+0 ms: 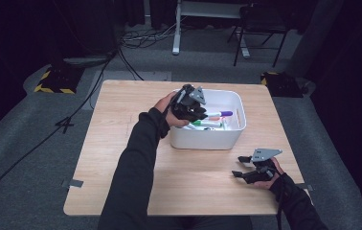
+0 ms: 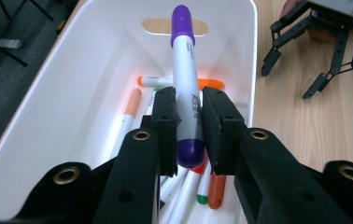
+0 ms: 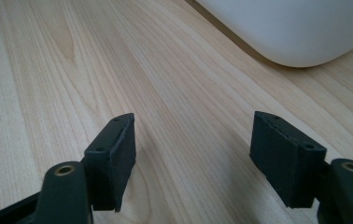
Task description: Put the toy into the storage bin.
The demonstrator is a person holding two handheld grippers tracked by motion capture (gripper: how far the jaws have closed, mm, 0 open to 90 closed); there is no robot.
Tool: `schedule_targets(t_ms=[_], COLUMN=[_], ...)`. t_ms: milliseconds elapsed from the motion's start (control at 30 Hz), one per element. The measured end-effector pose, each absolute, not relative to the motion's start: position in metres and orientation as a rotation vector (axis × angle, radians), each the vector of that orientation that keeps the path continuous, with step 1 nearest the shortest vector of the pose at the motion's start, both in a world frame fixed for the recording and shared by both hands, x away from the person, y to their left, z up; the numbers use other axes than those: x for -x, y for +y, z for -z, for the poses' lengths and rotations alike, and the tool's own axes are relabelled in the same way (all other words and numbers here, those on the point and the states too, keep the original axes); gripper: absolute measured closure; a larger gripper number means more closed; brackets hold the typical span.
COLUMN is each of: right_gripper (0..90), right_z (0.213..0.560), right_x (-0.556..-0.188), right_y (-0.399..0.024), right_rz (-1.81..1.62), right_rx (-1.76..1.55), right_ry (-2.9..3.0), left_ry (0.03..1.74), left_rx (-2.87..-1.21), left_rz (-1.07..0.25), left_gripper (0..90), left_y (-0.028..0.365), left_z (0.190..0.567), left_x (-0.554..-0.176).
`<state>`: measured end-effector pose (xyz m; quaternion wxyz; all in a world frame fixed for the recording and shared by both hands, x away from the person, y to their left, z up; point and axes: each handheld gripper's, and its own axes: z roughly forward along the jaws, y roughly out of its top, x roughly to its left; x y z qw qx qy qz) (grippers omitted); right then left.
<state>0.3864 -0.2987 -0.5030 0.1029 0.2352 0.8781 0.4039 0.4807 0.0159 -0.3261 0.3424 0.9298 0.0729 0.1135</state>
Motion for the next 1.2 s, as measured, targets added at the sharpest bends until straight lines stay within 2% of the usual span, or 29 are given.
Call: schedule_targets(t_ms=[433, 633, 1200], right_gripper=[31.9, 31.9, 32.0], right_z=[0.503, 0.503, 0.503], right_x=[-0.386, -0.386, -0.386], right_y=[-0.299, -0.299, -0.299], right_rz=[-1.191, -1.191, -1.191], right_rx=[-0.692, -0.692, -0.698], right_ry=[2.591, 2.590, 2.593], left_ry=[0.167, 0.158, 0.165], left_rx=[-2.484, -2.513, -2.526], left_rz=[-0.253, -0.194, -0.169], left_gripper=[75.7, 75.7, 75.3], left_y=[0.005, 0.010, 0.028], left_z=[0.338, 0.341, 0.336], left_x=[-0.482, -0.483, -0.481])
